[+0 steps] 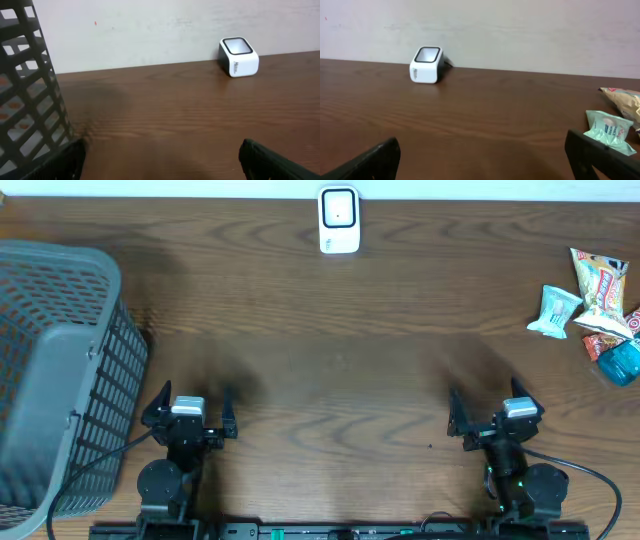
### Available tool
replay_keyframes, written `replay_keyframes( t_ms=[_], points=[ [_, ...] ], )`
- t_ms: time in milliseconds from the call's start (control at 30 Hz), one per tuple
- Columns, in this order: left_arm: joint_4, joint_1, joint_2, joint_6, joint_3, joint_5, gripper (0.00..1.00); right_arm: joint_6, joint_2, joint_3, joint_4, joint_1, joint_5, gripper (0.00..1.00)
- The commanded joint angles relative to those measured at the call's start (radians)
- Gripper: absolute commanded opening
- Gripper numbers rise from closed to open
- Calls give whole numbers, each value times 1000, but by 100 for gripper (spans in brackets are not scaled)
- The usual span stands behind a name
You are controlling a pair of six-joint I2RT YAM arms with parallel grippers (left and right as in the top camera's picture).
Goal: Scan the item barcode
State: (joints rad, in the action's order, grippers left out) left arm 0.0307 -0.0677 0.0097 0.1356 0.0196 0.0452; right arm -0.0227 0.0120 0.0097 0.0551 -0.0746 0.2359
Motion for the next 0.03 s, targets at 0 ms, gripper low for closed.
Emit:
replay_keyframes(
  t_ms=[0],
  points=[
    [40, -4, -6, 2, -16, -31, 98, -1, -7, -4, 0, 4, -4, 99]
  ],
)
